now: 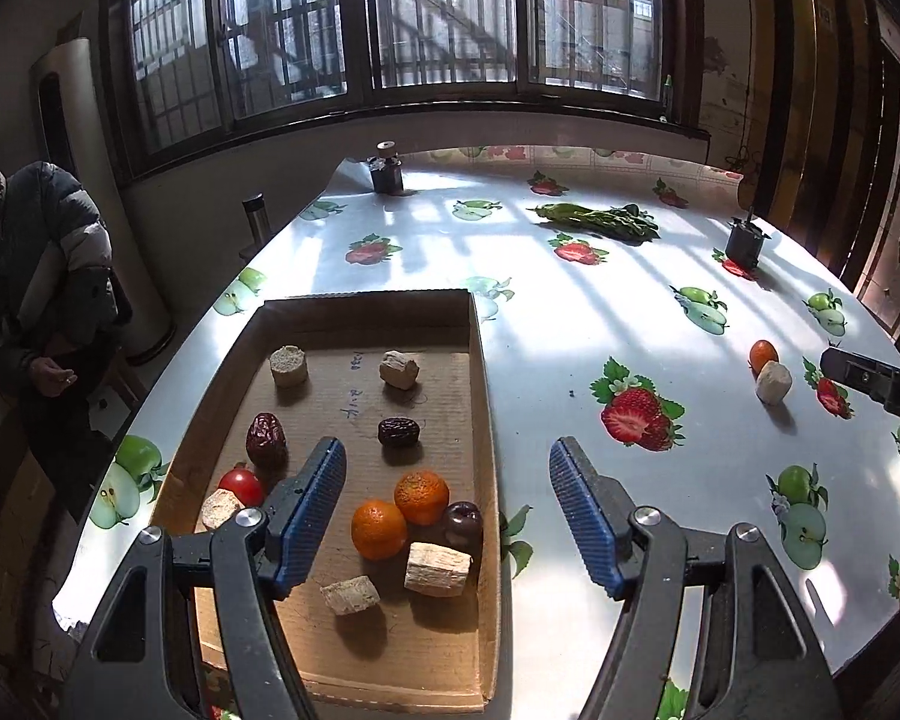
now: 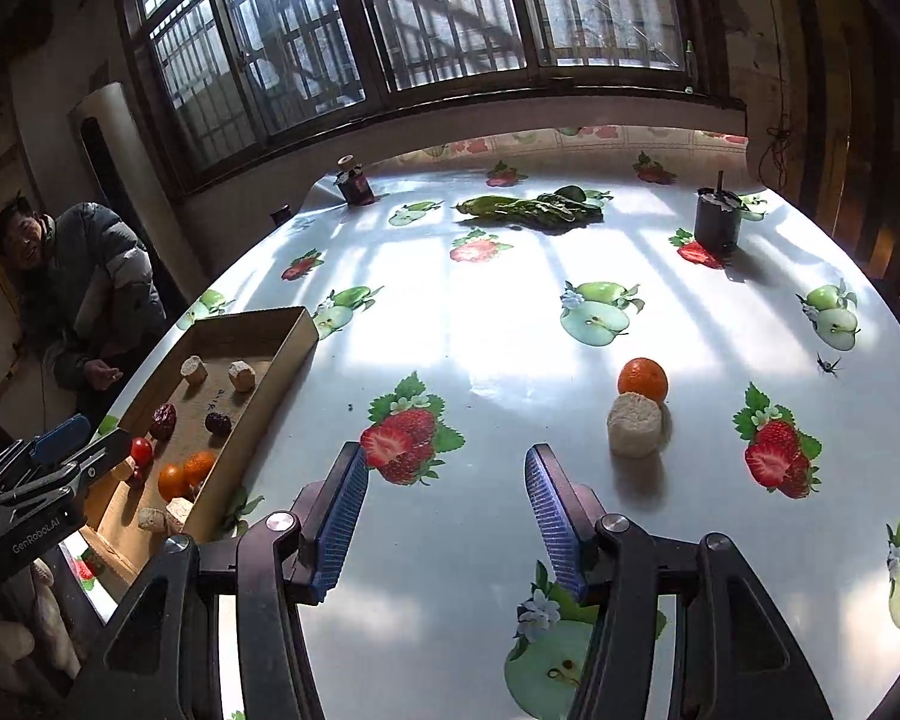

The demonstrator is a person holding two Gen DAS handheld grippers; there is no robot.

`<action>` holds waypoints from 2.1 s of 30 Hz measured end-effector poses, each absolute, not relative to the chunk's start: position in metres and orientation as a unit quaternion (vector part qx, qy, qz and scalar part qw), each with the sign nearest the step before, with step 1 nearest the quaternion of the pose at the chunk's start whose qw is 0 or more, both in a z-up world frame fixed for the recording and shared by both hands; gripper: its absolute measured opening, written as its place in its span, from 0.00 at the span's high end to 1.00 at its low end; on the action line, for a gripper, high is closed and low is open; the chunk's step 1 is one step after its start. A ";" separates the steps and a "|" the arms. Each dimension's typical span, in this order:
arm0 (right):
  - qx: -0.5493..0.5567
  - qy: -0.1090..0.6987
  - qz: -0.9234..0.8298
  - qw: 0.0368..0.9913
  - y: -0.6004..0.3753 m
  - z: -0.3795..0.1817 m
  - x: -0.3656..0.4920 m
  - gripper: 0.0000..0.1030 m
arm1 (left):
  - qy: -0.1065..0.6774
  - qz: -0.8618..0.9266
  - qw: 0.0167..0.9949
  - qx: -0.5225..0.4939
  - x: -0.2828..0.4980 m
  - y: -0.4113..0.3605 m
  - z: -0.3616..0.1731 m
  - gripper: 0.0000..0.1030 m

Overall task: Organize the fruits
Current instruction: 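Move both open grippers back toward the last orange and rice cake, then grasp the rice cake with the left gripper while the right grasps the orange, then carry rice cake and orange into the box and open both grippers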

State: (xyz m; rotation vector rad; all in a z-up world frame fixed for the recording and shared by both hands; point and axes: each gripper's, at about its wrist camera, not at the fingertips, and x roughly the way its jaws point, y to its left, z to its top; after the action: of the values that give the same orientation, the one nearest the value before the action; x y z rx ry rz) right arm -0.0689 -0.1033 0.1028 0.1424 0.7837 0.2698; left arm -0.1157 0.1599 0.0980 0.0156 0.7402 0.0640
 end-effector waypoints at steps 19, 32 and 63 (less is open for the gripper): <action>0.064 0.483 0.050 0.872 -0.135 0.025 0.060 0.46 | 0.419 -0.082 0.903 0.034 -0.076 0.056 0.062 0.32; 0.089 0.446 -0.006 0.891 -0.200 0.043 0.008 0.64 | 0.450 -0.161 0.878 0.012 -0.007 -0.019 0.034 0.33; 0.186 0.449 0.098 0.868 -0.178 0.022 0.038 0.66 | 0.454 -0.195 0.869 -0.023 0.018 -0.026 0.020 0.68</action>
State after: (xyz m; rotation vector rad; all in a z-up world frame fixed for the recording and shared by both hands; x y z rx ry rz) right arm 0.0377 -0.1780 0.0219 0.3891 0.9400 0.2056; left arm 0.0177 -0.0256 0.0201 -0.0489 0.9495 -0.4076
